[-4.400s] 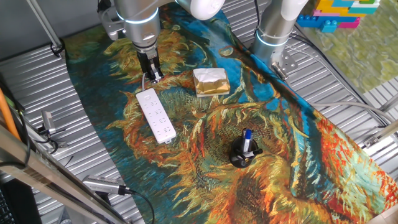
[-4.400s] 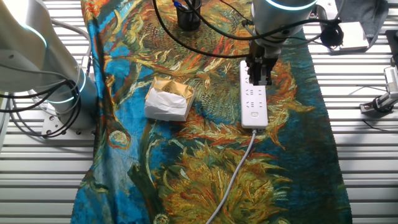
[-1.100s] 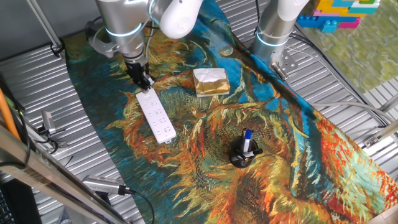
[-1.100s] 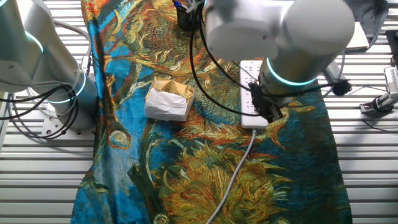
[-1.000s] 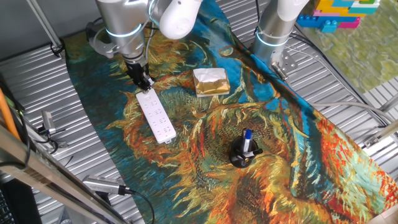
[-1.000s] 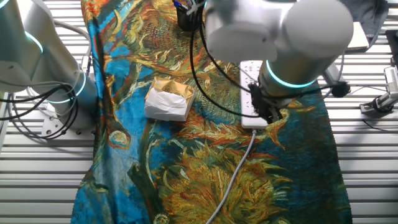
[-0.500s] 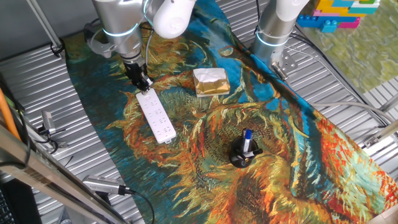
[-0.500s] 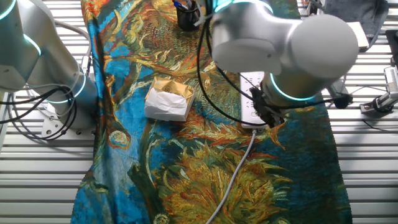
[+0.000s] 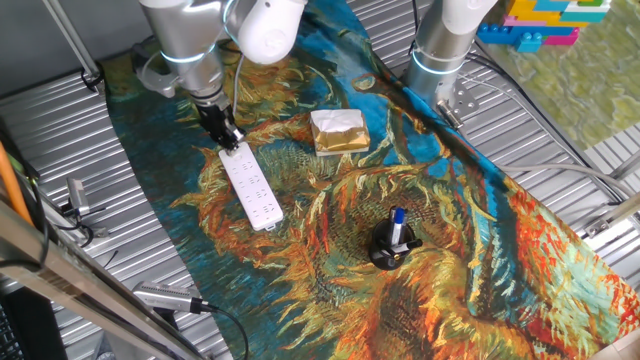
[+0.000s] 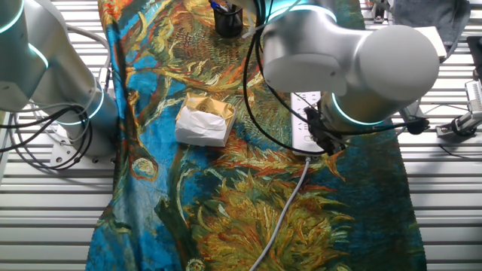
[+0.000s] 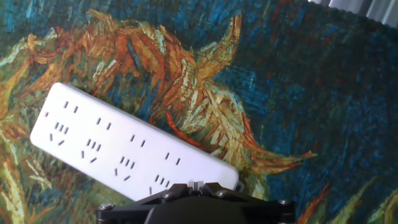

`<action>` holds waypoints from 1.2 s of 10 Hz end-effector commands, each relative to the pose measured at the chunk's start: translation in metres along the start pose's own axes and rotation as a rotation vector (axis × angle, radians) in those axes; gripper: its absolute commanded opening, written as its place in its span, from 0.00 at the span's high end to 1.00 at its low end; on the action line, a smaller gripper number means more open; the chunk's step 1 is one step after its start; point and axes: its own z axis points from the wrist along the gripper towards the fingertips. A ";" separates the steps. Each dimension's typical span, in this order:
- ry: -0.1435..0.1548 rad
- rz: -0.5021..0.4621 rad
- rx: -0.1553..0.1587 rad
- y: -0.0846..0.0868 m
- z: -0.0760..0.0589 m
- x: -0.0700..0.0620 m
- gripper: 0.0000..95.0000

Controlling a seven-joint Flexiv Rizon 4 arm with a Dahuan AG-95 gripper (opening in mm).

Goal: Turn off the power strip by pressing the button

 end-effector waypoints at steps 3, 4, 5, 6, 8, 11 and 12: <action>0.004 0.000 -0.002 0.001 0.001 0.003 1.00; 0.005 0.001 -0.001 0.001 0.001 0.003 1.00; 0.005 0.007 0.001 0.001 0.001 0.003 1.00; 0.005 0.014 0.004 0.001 0.001 0.003 1.00; 0.012 0.017 0.011 0.001 0.001 0.003 1.00; 0.021 0.016 0.008 0.001 0.001 0.003 1.00; 0.022 0.014 0.008 0.001 0.001 0.003 1.00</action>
